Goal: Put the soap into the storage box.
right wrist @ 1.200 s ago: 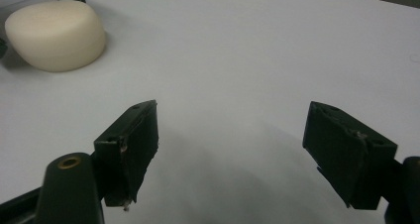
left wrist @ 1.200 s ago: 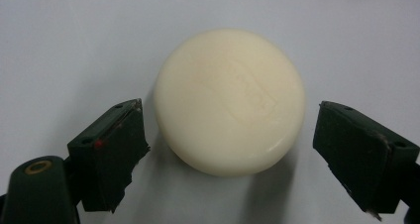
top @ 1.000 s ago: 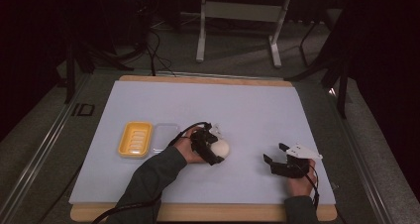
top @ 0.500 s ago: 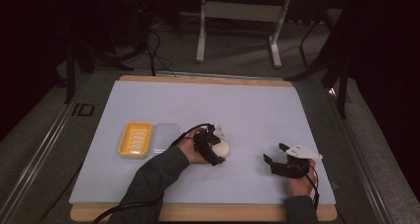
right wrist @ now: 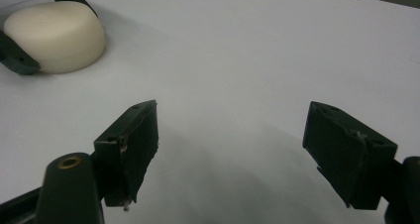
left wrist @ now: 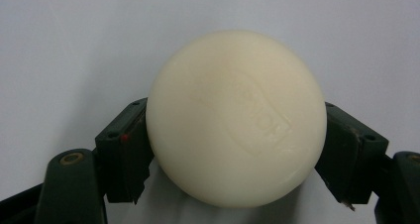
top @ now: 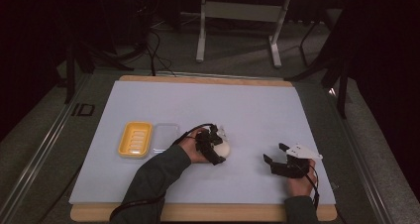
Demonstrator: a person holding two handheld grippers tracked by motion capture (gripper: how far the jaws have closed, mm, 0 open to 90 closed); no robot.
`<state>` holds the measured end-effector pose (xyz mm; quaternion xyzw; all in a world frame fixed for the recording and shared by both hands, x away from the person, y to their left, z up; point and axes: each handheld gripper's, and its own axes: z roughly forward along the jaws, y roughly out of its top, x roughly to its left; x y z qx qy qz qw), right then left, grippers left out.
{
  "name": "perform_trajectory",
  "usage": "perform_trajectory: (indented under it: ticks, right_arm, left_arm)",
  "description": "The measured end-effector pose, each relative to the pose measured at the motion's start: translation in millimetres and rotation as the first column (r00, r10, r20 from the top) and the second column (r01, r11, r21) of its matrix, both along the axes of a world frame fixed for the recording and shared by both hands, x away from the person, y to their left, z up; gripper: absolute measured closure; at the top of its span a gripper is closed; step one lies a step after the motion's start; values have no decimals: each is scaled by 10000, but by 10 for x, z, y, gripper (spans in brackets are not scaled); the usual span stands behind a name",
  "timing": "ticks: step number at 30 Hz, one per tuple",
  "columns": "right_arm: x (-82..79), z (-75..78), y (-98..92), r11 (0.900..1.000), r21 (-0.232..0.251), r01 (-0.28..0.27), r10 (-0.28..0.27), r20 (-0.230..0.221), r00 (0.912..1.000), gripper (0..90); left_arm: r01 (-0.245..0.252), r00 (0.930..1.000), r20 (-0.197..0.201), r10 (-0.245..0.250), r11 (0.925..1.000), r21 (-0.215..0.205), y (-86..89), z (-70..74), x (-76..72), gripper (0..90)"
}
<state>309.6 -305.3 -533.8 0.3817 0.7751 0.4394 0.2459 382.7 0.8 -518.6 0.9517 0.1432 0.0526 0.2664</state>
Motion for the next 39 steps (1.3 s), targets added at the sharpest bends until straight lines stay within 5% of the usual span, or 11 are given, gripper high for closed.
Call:
perform_trajectory:
  ticks: [23,39]
  right_arm:
    - [1,0,0,10000,-1,-10,10,1,10000,212]
    - [-1,0,-3,10000,26,-5,5,20,10000,212]
  left_arm:
    - [-75,9999,-120,78,9997,241,45,28,-8,251]
    - [-204,9996,-181,205,9998,51,159,128,-31,251]
